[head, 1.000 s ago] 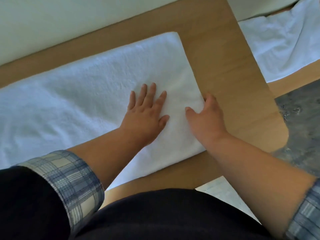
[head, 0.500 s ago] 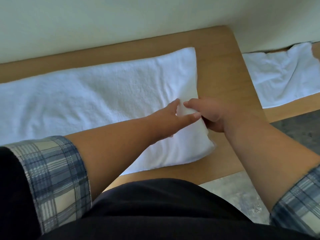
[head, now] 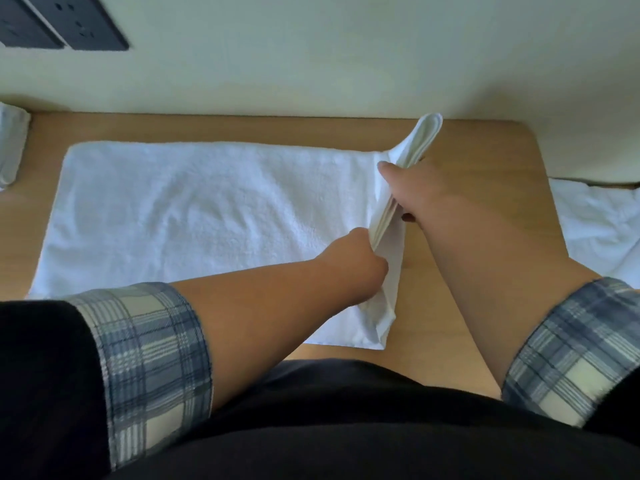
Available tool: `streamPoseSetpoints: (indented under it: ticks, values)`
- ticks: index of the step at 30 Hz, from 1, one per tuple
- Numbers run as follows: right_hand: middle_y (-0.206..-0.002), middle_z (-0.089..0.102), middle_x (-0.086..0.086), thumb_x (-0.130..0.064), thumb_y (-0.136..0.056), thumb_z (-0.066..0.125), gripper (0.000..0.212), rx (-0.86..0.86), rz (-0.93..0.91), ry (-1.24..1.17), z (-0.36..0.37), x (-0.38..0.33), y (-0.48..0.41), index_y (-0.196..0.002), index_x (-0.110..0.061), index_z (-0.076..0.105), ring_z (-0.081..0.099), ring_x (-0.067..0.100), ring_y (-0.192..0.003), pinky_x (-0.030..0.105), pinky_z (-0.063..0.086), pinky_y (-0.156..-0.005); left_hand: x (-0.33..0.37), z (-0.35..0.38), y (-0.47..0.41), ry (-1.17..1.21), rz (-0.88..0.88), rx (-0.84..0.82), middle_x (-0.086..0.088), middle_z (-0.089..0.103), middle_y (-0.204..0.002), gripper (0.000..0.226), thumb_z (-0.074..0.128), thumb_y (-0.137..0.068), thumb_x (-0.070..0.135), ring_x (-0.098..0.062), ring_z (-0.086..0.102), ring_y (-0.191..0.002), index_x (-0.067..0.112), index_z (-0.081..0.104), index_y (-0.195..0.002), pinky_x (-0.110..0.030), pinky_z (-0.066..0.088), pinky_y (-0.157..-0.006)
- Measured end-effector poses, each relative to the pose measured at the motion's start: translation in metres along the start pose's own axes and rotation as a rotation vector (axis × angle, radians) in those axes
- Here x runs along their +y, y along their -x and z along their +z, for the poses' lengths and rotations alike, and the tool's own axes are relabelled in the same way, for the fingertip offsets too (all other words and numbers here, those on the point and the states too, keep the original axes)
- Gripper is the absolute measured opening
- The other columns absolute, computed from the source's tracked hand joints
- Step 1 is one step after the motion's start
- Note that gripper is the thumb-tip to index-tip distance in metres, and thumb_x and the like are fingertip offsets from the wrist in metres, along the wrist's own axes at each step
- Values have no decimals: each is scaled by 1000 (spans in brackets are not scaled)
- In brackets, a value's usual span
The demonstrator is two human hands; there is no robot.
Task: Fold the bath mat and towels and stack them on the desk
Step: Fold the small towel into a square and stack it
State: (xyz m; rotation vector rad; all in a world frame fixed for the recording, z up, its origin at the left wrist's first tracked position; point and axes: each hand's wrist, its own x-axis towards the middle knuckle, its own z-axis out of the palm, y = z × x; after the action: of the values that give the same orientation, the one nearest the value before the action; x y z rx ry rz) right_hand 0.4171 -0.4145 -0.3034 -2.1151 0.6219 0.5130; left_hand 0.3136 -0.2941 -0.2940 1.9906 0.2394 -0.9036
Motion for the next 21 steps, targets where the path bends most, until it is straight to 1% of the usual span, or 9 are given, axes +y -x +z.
streamPoseSetpoints:
  ticks: [2,4,5,8,10,12,14,17,21]
  values:
    - [-91,62,-1,-36,-81,52,45,67,-15,-21,6,-14,0,-120,-14,58,62,21,-78,32,50,-64,-1,-8,12,-40,29,-14,-4,59,-101,24,42,-93,19,-22,61,-86,18,48,-116,-35,54,-70]
    - [-87,59,1,-33,-80,47,38,94,-23,-58,16,-26,6,-110,-14,61,59,24,-76,32,45,-62,-7,-24,26,-35,57,-31,-5,60,-105,28,41,-95,20,-25,62,-90,18,46,-122,-37,56,-71]
    - [-86,60,0,-35,-80,47,32,117,-53,-88,24,-32,13,-102,-17,62,60,24,-76,31,45,-62,-13,-33,34,-20,75,-36,-4,60,-105,31,40,-95,21,-24,62,-89,20,44,-126,-34,58,-66]
    - [-81,61,-5,-36,-82,45,16,178,-224,-125,56,-53,37,-80,-26,57,60,19,-75,30,43,-64,-40,-63,60,60,118,-57,5,59,-97,41,40,-95,21,-15,60,-77,33,39,-134,-17,48,-42]
    - [-72,56,-9,-33,-83,46,14,195,-326,-141,81,-68,57,-76,-26,55,54,14,-67,29,39,-61,-62,-83,80,142,122,-70,7,62,-101,45,41,-92,22,-16,64,-82,39,39,-134,-20,55,-50]
    - [-66,52,-13,-31,-83,47,11,204,-392,-180,108,-85,78,-75,-29,54,49,6,-59,24,37,-56,-86,-101,97,194,129,-56,7,65,-107,47,43,-90,24,-18,67,-91,44,40,-132,-32,62,-69]
    - [-59,52,-16,-29,-84,48,13,222,-445,-231,139,-104,99,-72,-30,52,47,0,-53,19,36,-53,-112,-123,112,218,142,-30,8,67,-109,48,45,-88,27,-19,67,-98,47,41,-131,-42,59,-84]
    - [-50,50,-25,-22,-85,48,14,229,-538,-285,190,-133,131,-72,-27,50,47,-4,-50,10,34,-48,-154,-162,133,284,159,-33,16,67,-107,45,48,-87,30,-11,66,-99,52,44,-126,-38,57,-87]
    - [-48,45,-19,-20,-84,48,17,207,-611,-332,260,-167,164,-68,-26,45,44,0,-47,10,32,-46,-208,-217,160,369,175,-52,22,68,-106,38,49,-88,29,-5,66,-98,52,50,-117,-35,57,-87]
